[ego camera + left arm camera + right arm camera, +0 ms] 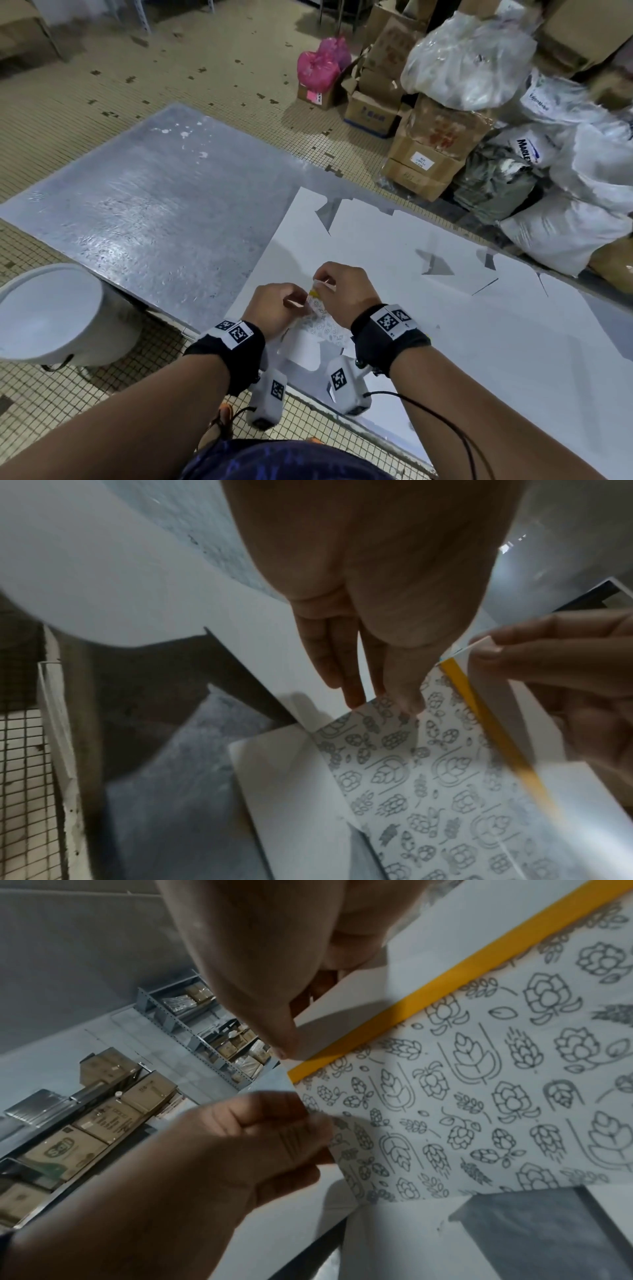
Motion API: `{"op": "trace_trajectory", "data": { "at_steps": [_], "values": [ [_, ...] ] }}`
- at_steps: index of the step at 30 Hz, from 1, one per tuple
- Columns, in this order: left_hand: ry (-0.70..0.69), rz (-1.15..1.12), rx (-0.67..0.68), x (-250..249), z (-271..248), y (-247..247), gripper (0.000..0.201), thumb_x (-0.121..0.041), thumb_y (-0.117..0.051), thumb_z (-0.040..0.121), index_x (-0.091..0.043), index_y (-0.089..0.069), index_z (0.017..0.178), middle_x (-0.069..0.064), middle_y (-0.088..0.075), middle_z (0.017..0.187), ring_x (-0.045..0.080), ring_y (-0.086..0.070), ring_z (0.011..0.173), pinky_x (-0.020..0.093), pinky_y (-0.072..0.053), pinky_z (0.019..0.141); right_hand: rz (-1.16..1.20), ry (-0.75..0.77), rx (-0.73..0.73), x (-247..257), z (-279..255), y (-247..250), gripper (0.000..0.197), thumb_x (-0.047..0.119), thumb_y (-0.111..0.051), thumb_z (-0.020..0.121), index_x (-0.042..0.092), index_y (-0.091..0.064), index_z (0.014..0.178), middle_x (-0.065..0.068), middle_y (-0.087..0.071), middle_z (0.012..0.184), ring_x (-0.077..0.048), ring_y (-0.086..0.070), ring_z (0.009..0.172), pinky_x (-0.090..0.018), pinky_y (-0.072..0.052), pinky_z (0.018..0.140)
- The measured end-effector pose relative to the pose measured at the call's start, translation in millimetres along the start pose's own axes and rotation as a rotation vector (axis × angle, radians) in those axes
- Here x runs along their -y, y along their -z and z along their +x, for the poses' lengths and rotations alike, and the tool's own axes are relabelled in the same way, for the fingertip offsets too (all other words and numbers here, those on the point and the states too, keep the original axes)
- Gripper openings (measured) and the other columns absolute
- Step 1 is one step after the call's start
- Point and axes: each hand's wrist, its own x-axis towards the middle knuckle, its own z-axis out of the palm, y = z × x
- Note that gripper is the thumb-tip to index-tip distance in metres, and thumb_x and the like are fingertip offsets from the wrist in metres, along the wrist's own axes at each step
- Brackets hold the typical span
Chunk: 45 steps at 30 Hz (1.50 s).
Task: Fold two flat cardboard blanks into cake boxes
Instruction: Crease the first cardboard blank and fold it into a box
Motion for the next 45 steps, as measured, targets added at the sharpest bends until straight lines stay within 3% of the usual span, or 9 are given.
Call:
{"op": "trace_trajectory", "data": {
  "at_steps": [4,11,21,28,30,33,35,41,45],
  "values": [
    [0.006,0.089,-0.024,6.4,2.8,-0.8,0.005,-0.020,-0.079,0.080,-0.022,-0.076,0.078,-0.013,-0.071,0.075,-0.001,-0.064,0.072,0.017,-0.047,0.067,0.023,0.021,0.038,-2.7,3.2,-2.4,0.008,0.017,-0.061,0.093,0.017,-0.068,0.097,0.006,-0.069,0.092,-0.012,-0.061,0.092,-0.021,-0.047,0.080],
    [-0.038,0.139,-0.011,20.8,4.4,-3.3,0.011,-0.029,-0.085,0.078,-0.022,-0.078,0.080,-0.015,-0.068,0.068,-0.008,-0.061,0.063,0.009,-0.043,0.061,0.011,0.119,0.092,-10.9,11.8,-1.4,0.014,0.013,-0.061,0.092,0.015,-0.073,0.099,0.002,-0.072,0.099,-0.011,-0.063,0.094,-0.026,-0.050,0.087],
    [-0.043,0.219,0.032,21.5,3.4,-6.6,0.011,-0.018,-0.083,0.078,-0.024,-0.075,0.077,-0.019,-0.063,0.064,-0.014,-0.059,0.067,0.005,-0.041,0.062,0.000,0.080,0.198,-16.2,16.9,-3.0,0.018,0.018,-0.071,0.088,0.018,-0.069,0.105,0.002,-0.070,0.109,-0.008,-0.060,0.108,-0.022,-0.047,0.093],
    [-0.134,0.327,0.083,32.1,3.4,-9.4,0.007,-0.014,-0.077,0.078,-0.016,-0.076,0.071,-0.008,-0.067,0.069,0.007,-0.056,0.061,0.018,-0.038,0.061,-0.016,0.062,0.179,-16.7,18.9,-6.8,0.006,0.018,-0.070,0.087,0.023,-0.071,0.090,0.009,-0.067,0.092,-0.007,-0.061,0.098,-0.028,-0.052,0.089],
    [-0.147,0.315,0.067,33.3,3.6,-12.1,0.011,-0.015,-0.083,0.076,-0.015,-0.076,0.067,-0.013,-0.059,0.061,-0.002,-0.051,0.056,0.007,-0.033,0.058,-0.012,0.051,0.186,-17.3,19.7,-8.8,0.007,0.021,-0.071,0.084,0.026,-0.070,0.088,0.009,-0.068,0.090,-0.006,-0.061,0.094,-0.031,-0.054,0.087],
    [-0.156,0.334,0.046,37.6,5.3,-19.8,0.015,-0.011,-0.082,0.075,-0.017,-0.074,0.065,-0.023,-0.045,0.054,0.005,-0.046,0.066,0.015,-0.030,0.062,-0.039,0.012,0.221,-16.2,22.2,-8.1,0.016,0.026,-0.073,0.082,0.026,-0.068,0.097,0.005,-0.067,0.100,-0.011,-0.061,0.099,-0.031,-0.053,0.088],
    [-0.180,0.338,0.034,42.3,8.0,-21.5,0.017,-0.013,-0.083,0.074,-0.018,-0.072,0.063,-0.024,-0.044,0.055,0.013,-0.046,0.072,0.023,-0.031,0.064,-0.087,0.011,0.240,-15.0,23.7,-8.7,0.014,0.026,-0.072,0.085,0.025,-0.068,0.098,0.002,-0.068,0.103,-0.017,-0.063,0.098,-0.035,-0.053,0.087],
    [-0.291,0.279,0.096,50.4,9.4,-10.0,0.016,-0.011,-0.089,0.065,-0.016,-0.074,0.063,-0.011,-0.052,0.076,0.002,-0.046,0.063,0.002,-0.033,0.063,-0.105,0.016,0.205,-14.5,22.5,-12.3,0.007,0.026,-0.069,0.085,0.031,-0.065,0.084,0.006,-0.067,0.092,-0.017,-0.064,0.085,-0.037,-0.056,0.080],
    [-0.221,0.321,0.079,56.0,13.5,-16.8,0.018,-0.007,-0.087,0.068,-0.012,-0.072,0.060,-0.014,-0.048,0.074,0.007,-0.047,0.069,0.012,-0.034,0.064,-0.111,0.013,0.221,-14.7,23.1,-12.0,0.007,0.031,-0.069,0.086,0.029,-0.069,0.093,0.006,-0.069,0.097,-0.016,-0.065,0.087,-0.036,-0.057,0.081]
  ]
}}
